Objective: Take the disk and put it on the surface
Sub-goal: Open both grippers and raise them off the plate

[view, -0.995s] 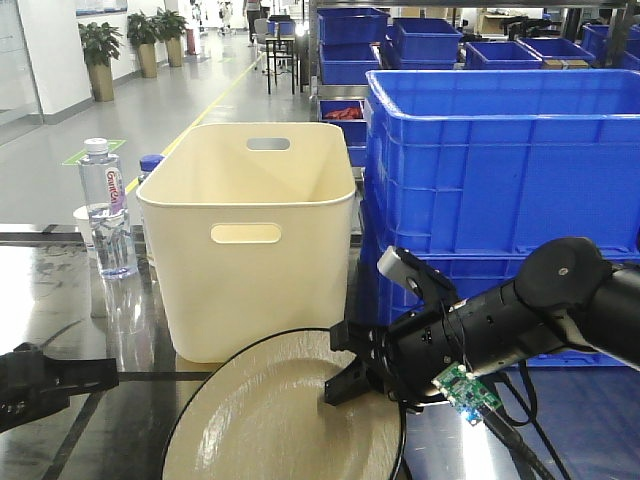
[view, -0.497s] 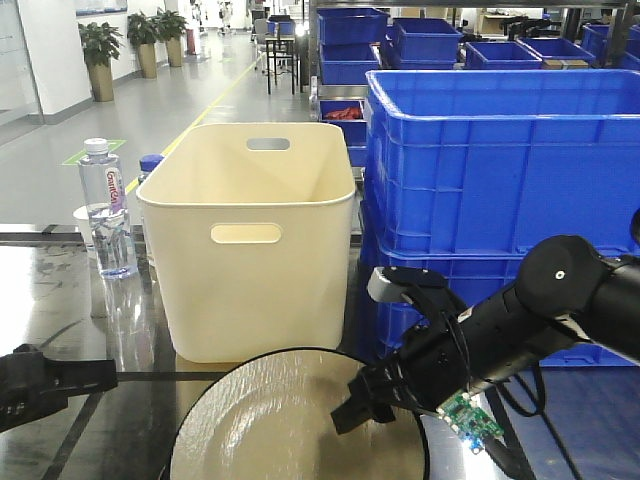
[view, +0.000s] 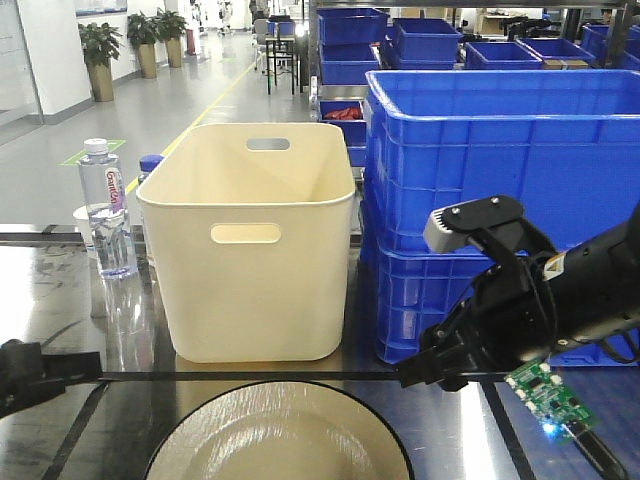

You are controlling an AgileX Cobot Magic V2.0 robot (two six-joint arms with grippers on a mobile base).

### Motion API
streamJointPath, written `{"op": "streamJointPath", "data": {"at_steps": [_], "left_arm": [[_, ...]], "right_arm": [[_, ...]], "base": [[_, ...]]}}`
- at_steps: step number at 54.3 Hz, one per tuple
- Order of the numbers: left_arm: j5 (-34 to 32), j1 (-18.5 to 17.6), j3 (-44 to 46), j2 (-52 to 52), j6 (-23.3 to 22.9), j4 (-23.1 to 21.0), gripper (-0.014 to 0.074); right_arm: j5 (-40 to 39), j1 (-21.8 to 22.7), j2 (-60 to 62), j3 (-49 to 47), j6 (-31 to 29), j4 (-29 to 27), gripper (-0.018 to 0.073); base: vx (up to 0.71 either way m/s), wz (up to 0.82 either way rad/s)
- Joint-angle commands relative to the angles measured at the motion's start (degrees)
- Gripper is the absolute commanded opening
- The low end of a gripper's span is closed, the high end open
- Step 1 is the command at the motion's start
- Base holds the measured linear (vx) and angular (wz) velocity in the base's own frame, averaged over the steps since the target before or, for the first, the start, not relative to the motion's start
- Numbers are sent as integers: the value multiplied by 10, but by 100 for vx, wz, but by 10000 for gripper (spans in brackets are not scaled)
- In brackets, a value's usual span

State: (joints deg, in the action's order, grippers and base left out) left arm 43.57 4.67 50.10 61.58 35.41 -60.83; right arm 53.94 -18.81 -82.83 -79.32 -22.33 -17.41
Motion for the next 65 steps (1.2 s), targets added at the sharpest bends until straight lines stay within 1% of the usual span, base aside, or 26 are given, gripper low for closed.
{"op": "streamJointPath", "data": {"at_steps": [1,2,3,4,6,11,27,44,48,53,55,59,65], "left_arm": [[-37,0,19,-28,2,-42,248],[-41,0,19,-34,2,-43,227],[-45,0,19,-42,2,-43,183],[-49,0,19,-44,2,-43,171],[-57,0,19,-58,2,-43,107],[-74,0,19,-90,2,-44,-13],[-73,0,19,-152,2,-43,-9],[-74,0,19,-152,2,-43,-9],[-74,0,19,-152,3,-32,-9],[-91,0,15,-152,3,-18,-9],[-101,0,10,-155,2,-9,-9],[-118,-4,4,-168,-13,59,-9],[-135,-17,-12,-200,-91,162,-9]], "right_arm": [[-29,1,30,-20,0,-6,582],[-29,1,30,-20,0,-6,582],[-29,1,30,-20,0,-6,582],[-29,1,30,-20,0,-7,582],[-29,1,30,-20,0,-7,582],[-29,1,30,-20,0,-7,582],[-29,1,30,-20,0,-7,582],[-29,1,30,-20,0,-7,582],[-29,1,30,-20,0,-7,582],[-29,1,30,-20,0,-7,582],[-29,1,30,-20,0,-7,582],[-29,1,30,-20,0,-7,582],[-29,1,30,-20,0,-7,582]], "base": [[0,0],[0,0],[0,0],[0,0],[0,0],[0,0],[0,0],[0,0],[0,0],[0,0],[0,0],[0,0],[0,0]]}}
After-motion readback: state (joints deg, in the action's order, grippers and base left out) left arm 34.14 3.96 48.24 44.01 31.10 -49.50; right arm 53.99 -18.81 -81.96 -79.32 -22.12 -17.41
